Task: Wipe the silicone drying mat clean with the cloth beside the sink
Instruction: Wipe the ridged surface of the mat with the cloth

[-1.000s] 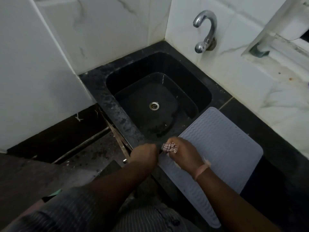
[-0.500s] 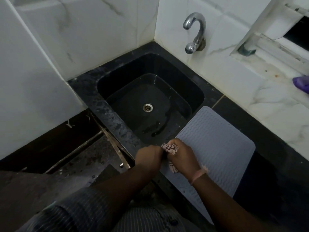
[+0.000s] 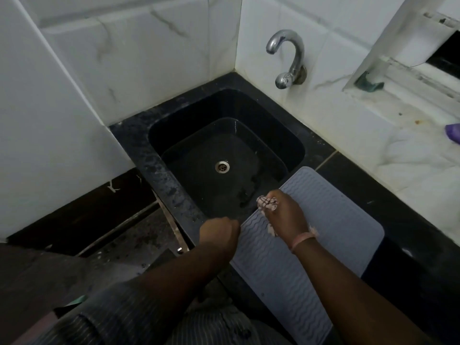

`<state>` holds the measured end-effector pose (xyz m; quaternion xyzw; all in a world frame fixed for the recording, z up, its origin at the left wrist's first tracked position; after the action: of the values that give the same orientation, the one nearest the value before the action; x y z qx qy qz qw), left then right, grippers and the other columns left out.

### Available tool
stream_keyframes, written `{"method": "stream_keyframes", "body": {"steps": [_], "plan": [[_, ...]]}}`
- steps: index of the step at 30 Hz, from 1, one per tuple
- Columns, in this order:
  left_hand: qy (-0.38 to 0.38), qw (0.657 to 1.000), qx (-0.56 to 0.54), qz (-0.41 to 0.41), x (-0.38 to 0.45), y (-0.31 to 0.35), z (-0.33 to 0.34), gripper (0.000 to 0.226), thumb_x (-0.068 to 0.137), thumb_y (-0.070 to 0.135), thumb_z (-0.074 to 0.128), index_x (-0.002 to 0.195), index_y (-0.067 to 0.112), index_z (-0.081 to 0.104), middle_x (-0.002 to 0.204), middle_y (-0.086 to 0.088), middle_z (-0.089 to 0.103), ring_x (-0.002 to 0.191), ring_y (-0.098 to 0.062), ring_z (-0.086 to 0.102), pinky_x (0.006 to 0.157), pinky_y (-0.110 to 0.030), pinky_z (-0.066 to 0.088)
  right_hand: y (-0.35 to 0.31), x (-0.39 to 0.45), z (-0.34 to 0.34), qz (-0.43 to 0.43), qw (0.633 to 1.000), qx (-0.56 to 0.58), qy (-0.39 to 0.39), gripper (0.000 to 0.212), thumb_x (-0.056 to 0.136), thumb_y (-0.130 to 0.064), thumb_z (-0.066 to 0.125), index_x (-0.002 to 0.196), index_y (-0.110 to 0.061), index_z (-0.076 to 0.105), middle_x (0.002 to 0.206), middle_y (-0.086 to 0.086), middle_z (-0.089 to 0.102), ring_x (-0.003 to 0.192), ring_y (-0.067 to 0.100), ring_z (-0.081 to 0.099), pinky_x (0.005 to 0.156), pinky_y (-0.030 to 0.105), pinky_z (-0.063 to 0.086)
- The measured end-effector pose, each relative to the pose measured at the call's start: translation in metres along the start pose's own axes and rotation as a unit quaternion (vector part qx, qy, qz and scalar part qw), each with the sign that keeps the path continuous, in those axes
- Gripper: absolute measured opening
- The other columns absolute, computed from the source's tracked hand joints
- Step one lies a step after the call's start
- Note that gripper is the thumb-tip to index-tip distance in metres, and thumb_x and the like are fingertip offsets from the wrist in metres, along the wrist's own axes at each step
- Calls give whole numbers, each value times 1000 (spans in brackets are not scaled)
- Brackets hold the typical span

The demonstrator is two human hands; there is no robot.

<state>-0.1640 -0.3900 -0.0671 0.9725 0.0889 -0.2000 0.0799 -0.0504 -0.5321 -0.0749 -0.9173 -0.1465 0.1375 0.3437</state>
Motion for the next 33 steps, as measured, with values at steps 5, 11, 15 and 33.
{"method": "stream_keyframes", "body": {"steps": [5,11,15,33], "plan": [[-15,998,-30,-43,1,9,-5,15,101,27,56,106,16,66,101,-3,66,89,-20,65,71,-32,50,0,-6,-2,19,999,38,-22,14,94,-40,69,89,-29,62,79,-7,68,74,8,67,67,32,57],[25,999,-30,-30,11,23,-12,22,103,24,48,106,18,69,108,-6,71,98,-27,70,72,-34,48,-10,-27,33,-33,997,16,-67,10,92,-29,67,86,-29,59,76,-10,67,72,5,65,62,29,51],[3,1000,30,4,7,29,-2,25,104,19,44,102,11,68,102,-8,71,94,-28,70,70,-33,49,-4,-2,22,-64,996,-13,-63,17,91,-42,70,92,-30,58,83,-10,65,77,3,63,66,28,52],[8,999,-49,-16,38,50,-12,27,98,30,58,124,22,62,112,-4,68,100,-26,68,69,-32,44,14,11,-3,-37,998,5,-41,21,96,-53,60,89,-33,60,83,-10,65,75,1,62,68,29,54]]}}
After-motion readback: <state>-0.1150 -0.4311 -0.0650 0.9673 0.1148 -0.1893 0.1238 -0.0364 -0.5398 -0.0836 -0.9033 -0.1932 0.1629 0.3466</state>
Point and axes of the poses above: each hand's wrist, its own x-axis towards the middle knuckle, its own z-axis out of the palm, y = z × x, the point moved 7 cm from there along x, towards the middle knuckle
